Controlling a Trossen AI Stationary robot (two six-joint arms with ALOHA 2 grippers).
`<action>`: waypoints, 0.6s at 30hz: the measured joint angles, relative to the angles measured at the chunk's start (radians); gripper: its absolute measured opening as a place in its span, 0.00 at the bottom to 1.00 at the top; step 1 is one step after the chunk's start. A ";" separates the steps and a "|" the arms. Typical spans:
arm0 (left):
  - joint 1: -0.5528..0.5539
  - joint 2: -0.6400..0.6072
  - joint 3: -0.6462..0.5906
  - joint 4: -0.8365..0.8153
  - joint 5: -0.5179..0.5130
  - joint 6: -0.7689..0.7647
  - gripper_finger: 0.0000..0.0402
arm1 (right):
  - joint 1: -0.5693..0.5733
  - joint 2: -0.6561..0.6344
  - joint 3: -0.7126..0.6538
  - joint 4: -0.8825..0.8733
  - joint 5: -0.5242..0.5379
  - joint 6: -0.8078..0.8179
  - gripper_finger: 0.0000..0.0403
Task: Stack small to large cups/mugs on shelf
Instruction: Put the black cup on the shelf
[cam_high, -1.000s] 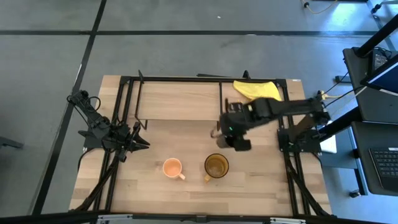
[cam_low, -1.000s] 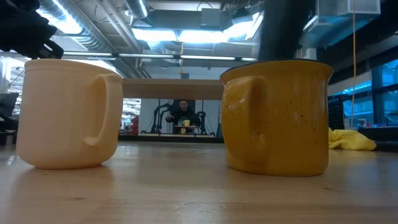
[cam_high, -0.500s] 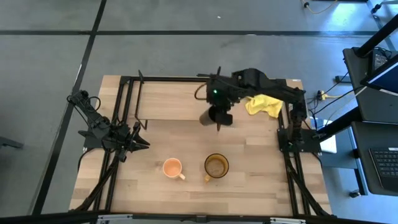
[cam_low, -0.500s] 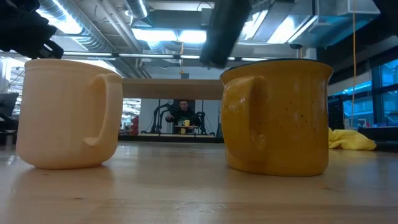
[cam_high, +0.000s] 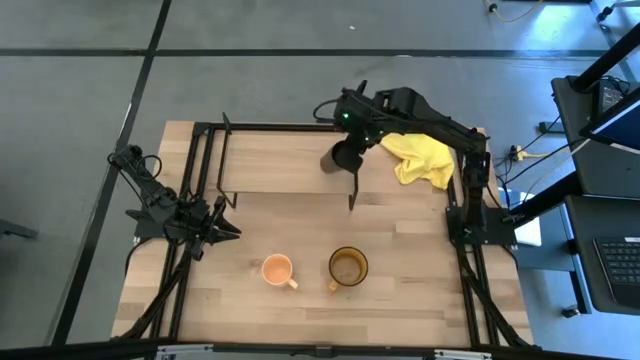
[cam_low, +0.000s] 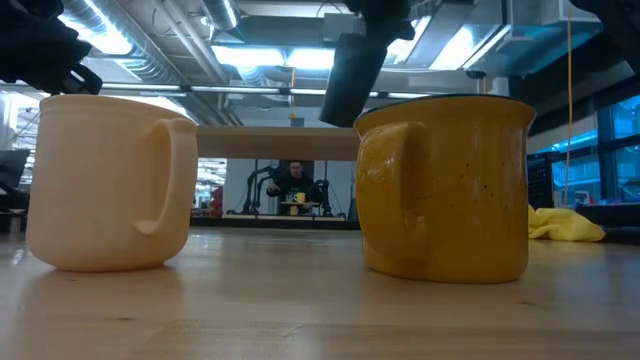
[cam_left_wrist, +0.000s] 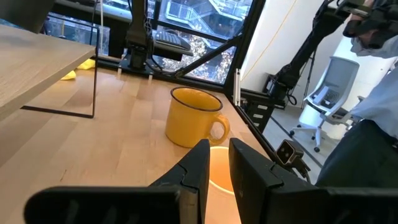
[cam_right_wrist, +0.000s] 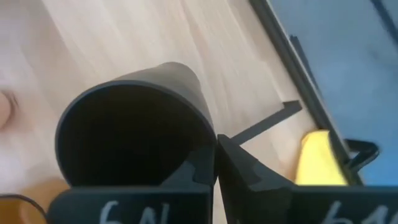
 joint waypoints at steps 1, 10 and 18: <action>0.000 0.000 0.000 0.000 0.000 0.000 0.14 | -0.002 0.000 0.000 0.000 -0.008 0.018 0.03; 0.000 0.000 0.000 0.000 0.000 0.000 0.14 | -0.005 0.000 0.000 -0.023 0.002 0.072 0.03; 0.000 0.000 0.000 0.000 0.000 0.000 0.14 | -0.026 0.000 -0.001 -0.039 0.008 0.085 0.03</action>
